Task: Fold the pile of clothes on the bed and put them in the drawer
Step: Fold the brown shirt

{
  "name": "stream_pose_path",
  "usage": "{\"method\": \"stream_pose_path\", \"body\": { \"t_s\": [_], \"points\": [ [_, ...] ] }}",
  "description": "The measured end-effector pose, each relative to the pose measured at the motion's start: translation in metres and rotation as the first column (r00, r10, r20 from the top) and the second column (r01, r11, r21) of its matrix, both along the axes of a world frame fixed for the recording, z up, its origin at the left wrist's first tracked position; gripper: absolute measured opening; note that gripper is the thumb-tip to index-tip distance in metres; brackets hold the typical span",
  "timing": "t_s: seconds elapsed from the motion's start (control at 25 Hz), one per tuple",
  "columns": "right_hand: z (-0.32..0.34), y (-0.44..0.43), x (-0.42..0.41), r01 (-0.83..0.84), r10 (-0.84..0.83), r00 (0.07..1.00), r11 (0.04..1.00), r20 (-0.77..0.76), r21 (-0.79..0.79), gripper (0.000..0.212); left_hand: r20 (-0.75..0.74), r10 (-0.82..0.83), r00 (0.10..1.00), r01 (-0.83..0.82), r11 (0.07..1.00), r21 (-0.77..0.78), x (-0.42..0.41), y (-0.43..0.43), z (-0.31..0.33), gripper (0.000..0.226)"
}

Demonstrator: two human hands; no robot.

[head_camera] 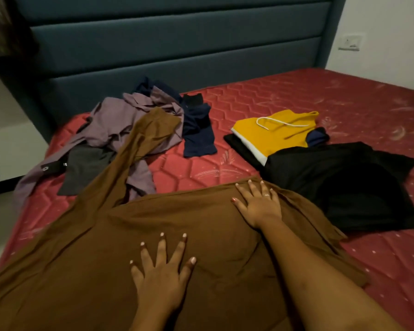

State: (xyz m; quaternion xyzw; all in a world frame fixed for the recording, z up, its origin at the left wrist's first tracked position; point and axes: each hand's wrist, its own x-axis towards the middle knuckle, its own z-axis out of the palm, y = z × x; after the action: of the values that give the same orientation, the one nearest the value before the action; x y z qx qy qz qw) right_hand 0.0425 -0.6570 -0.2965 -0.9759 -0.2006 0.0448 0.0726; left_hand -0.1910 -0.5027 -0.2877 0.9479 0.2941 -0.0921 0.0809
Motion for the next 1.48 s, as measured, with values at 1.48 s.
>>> {"method": "stream_pose_path", "body": {
  "t_s": [1.48],
  "points": [
    [0.097, -0.057, -0.081, 0.484, -0.43, 0.831, 0.871, -0.352, 0.079, 0.05, -0.05, 0.005, 0.999, 0.0, 0.996, 0.086, -0.039, 0.036, 0.073, 0.035]
  ]
}}
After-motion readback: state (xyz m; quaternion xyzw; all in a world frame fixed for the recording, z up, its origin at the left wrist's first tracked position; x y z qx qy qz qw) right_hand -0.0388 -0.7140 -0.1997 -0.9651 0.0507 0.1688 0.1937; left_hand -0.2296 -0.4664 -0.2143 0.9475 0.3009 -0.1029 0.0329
